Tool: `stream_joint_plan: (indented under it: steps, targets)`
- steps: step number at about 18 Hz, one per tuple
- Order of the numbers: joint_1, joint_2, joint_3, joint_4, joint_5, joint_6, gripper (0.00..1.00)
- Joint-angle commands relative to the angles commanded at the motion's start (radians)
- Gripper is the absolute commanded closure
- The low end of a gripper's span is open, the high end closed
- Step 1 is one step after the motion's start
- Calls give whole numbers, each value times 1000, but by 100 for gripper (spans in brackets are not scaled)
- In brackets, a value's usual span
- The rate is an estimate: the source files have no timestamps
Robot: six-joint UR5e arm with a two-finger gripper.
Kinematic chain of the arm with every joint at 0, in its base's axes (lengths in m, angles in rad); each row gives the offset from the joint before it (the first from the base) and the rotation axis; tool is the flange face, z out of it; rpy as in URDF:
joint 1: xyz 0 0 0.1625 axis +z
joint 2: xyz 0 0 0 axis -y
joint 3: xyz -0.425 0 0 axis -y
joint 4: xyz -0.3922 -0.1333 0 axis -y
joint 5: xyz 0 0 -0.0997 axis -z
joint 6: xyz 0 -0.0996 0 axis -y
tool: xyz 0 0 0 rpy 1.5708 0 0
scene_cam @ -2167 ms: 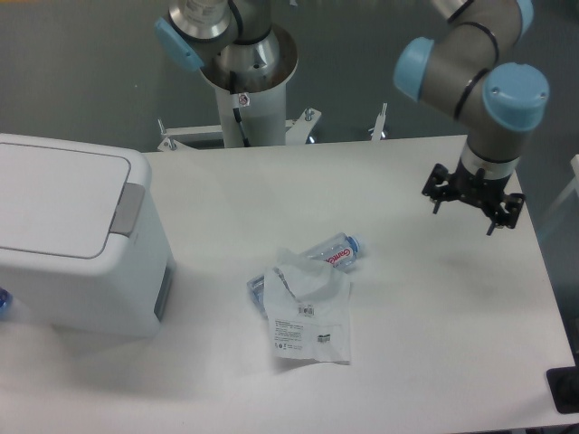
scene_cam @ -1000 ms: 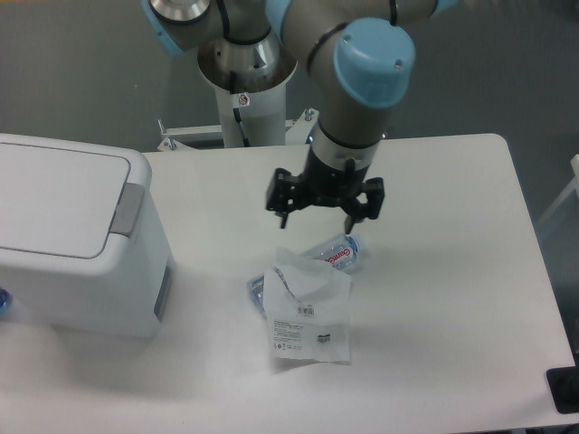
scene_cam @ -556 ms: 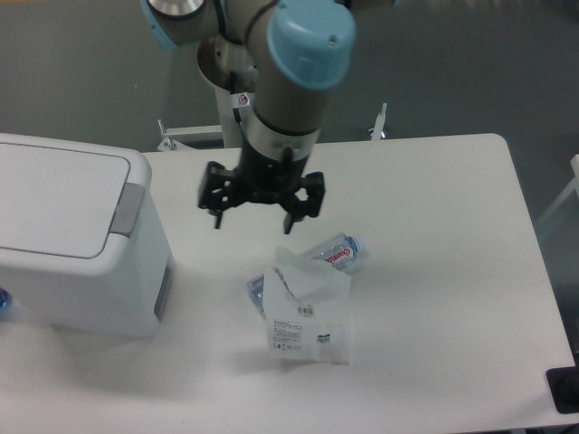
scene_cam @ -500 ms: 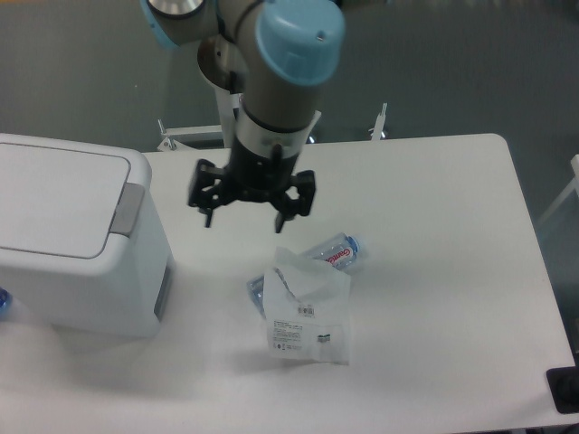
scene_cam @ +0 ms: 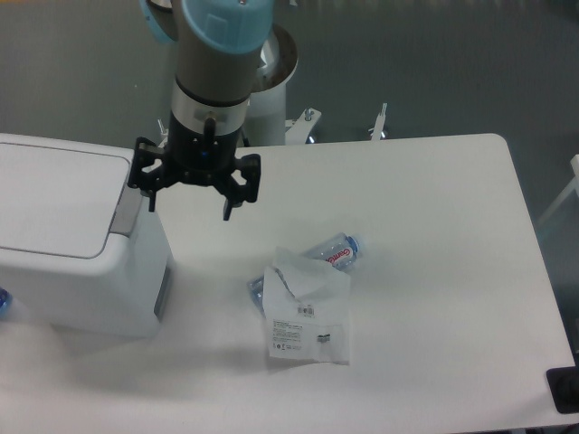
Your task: Open the trash can
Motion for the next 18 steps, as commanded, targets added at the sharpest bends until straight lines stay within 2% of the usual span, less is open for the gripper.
stream_joint_plan:
  steps: [8,18]
  targets:
    - [-20,-8,-35,2,5,-2,0]
    - [-22,-20,-35,2,3,-2,0]
